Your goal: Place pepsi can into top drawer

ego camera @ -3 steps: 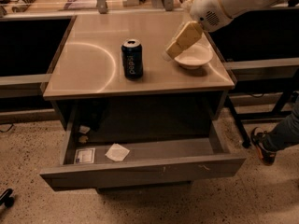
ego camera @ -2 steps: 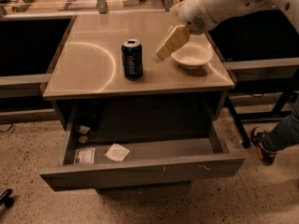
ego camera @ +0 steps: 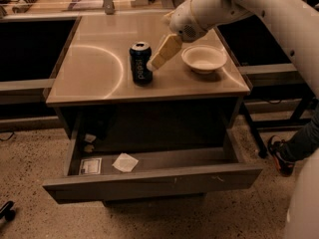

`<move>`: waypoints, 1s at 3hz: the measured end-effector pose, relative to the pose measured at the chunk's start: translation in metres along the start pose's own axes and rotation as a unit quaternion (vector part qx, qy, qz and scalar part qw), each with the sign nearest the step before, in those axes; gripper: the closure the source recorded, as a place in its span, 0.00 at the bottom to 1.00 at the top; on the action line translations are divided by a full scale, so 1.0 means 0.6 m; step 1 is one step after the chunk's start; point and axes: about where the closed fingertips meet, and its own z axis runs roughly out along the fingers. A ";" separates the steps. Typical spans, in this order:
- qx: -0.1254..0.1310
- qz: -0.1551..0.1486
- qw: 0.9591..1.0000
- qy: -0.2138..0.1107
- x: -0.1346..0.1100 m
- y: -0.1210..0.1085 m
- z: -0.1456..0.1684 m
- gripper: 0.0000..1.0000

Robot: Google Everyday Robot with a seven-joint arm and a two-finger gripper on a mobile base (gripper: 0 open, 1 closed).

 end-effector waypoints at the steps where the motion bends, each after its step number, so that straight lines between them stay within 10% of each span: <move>1: -0.018 -0.010 1.000 -0.001 0.000 -0.009 0.048 0.00; 3: -0.047 -0.020 0.999 0.002 0.001 -0.010 0.122 0.00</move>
Offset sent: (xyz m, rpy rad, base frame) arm 0.0338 0.0544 -0.0445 -0.0184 0.0220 0.1068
